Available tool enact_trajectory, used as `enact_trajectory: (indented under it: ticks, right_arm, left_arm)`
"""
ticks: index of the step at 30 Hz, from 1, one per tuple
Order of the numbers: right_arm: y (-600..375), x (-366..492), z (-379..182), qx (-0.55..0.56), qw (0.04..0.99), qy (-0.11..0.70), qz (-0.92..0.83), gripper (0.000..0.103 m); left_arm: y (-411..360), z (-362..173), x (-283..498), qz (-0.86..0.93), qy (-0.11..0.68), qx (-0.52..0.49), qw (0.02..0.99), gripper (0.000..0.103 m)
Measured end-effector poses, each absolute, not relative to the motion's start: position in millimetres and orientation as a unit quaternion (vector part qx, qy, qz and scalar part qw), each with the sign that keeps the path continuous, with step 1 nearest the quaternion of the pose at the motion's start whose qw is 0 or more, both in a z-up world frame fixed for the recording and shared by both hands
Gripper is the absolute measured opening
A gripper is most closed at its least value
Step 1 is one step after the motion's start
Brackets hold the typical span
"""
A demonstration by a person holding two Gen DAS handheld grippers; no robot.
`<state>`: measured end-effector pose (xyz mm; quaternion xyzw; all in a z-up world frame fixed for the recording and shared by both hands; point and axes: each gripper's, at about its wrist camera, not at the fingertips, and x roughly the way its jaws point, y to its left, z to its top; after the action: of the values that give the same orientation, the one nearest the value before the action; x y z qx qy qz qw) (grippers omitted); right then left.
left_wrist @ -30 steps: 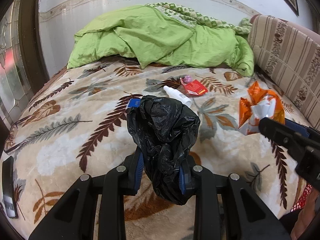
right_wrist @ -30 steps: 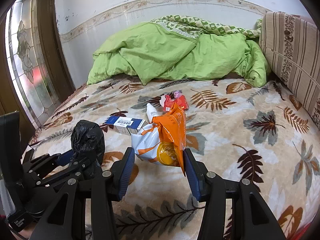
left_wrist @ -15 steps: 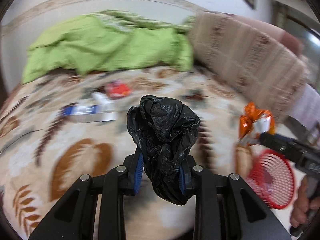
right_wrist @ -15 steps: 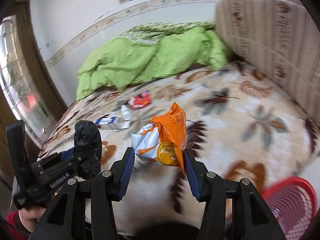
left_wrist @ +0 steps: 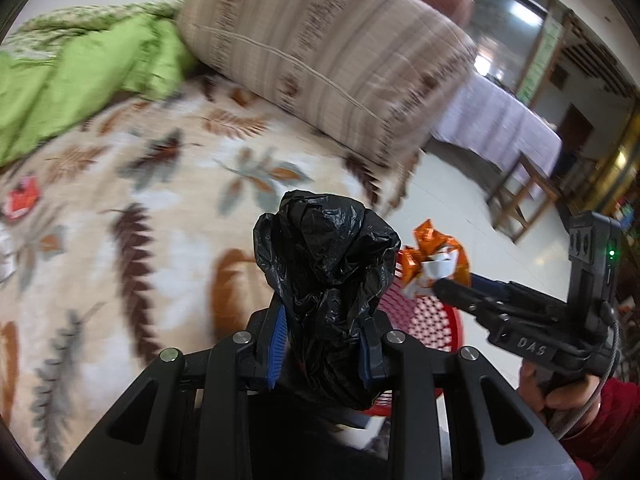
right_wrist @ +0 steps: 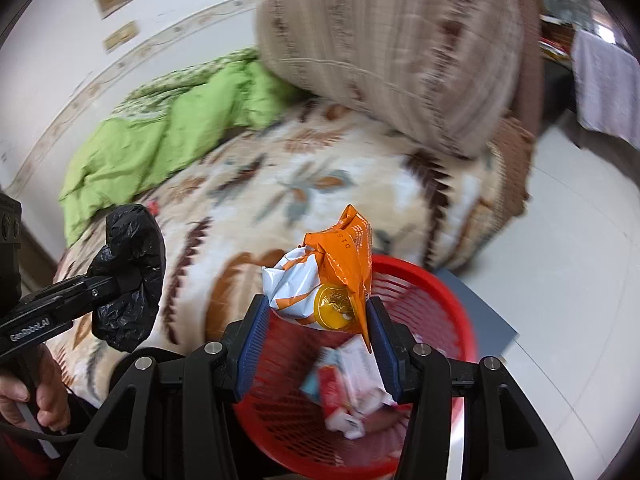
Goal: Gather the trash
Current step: 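Carry the black bag and orange snack bag over the red basket, then open both tools over the red basket to drop both bags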
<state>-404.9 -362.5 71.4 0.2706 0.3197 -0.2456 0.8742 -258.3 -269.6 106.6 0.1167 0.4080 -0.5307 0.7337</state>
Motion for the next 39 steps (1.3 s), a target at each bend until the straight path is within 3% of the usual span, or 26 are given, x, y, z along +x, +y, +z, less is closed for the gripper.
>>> enact_trajectory:
  ticks: [5,8,11,26,39]
  right_arm:
    - [-375,-419,58,0.286,0.862,0.329,-0.258,0.055]
    - [-381,-422,52,0.292,0.854,0.339,-0.267,0.057]
    - [-385,-425,51,0.294,0.852,0.34,-0.268,0.06]
    - [-371,-394,94,0.274,0.884,0.291,-0.242,0.061]
    - [-308,-290,97,0.236,0.911,0.321,-0.107,0.061]
  left_arm:
    - [-303,90,-279,-0.54,0.429,0.148,0.709,0.031]
    - [-316,82,-285,-0.54,0.44,0.156,0.701,0.038]
    - [-313,83,-284,-0.539,0.444,0.151,0.7,0.053]
    - [-249,114,-230,-0.488,0.427,0.073,0.758,0.056]
    - [-139,105,-156,-0.362,0.438,0.009,0.823,0.058]
